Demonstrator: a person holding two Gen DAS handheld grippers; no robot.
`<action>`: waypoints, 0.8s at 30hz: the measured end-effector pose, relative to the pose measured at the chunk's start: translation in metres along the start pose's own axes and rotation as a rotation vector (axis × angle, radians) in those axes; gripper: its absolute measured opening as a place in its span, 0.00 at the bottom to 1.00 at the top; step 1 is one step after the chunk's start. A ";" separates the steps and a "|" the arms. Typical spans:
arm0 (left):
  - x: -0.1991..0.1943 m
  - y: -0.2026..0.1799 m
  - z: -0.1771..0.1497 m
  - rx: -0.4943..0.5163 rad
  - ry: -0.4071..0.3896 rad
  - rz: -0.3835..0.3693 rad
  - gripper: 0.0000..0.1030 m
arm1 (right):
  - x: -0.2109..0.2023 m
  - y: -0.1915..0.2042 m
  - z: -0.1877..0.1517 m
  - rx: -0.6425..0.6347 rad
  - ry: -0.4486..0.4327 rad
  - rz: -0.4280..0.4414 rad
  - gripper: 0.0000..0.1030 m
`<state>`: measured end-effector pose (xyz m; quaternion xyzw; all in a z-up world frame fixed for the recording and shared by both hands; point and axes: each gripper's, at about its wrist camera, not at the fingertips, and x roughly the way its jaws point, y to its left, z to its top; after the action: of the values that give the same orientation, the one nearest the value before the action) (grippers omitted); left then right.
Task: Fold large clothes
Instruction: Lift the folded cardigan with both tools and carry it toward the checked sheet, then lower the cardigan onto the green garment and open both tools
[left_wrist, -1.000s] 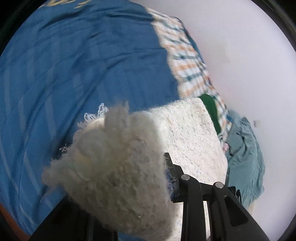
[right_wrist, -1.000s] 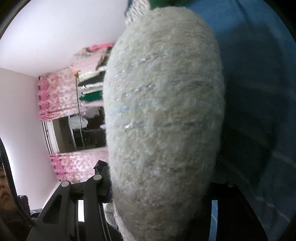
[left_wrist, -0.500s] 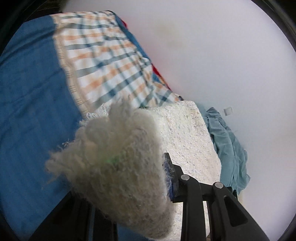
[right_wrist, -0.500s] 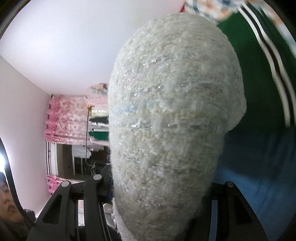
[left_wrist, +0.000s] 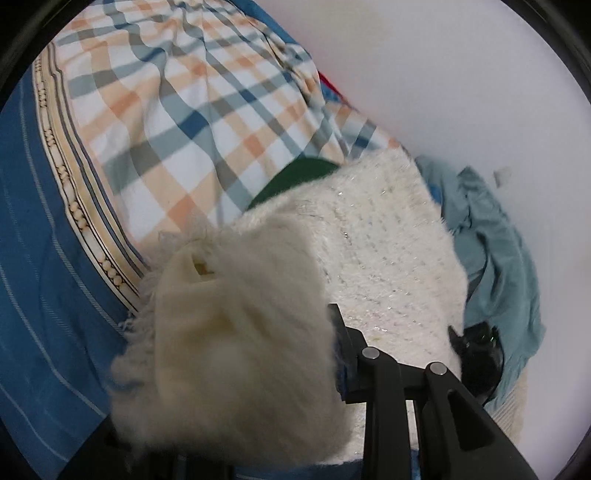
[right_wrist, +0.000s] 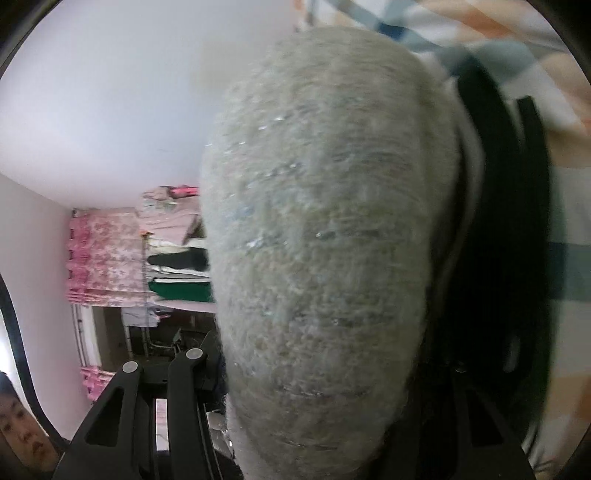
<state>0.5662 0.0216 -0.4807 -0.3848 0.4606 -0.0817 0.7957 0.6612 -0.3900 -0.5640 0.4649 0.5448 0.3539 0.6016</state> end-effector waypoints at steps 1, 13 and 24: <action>0.001 -0.001 -0.001 0.011 0.004 0.007 0.26 | -0.001 -0.003 0.003 0.002 0.007 -0.007 0.54; -0.018 -0.060 -0.009 0.342 0.044 0.370 0.52 | -0.018 0.085 -0.037 -0.153 -0.146 -0.777 0.85; -0.076 -0.111 -0.049 0.611 -0.038 0.605 0.98 | -0.007 0.109 -0.174 -0.173 -0.255 -1.226 0.86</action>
<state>0.5099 -0.0443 -0.3675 0.0193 0.4927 0.0296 0.8695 0.4980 -0.3320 -0.4538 0.0567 0.6056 -0.0706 0.7906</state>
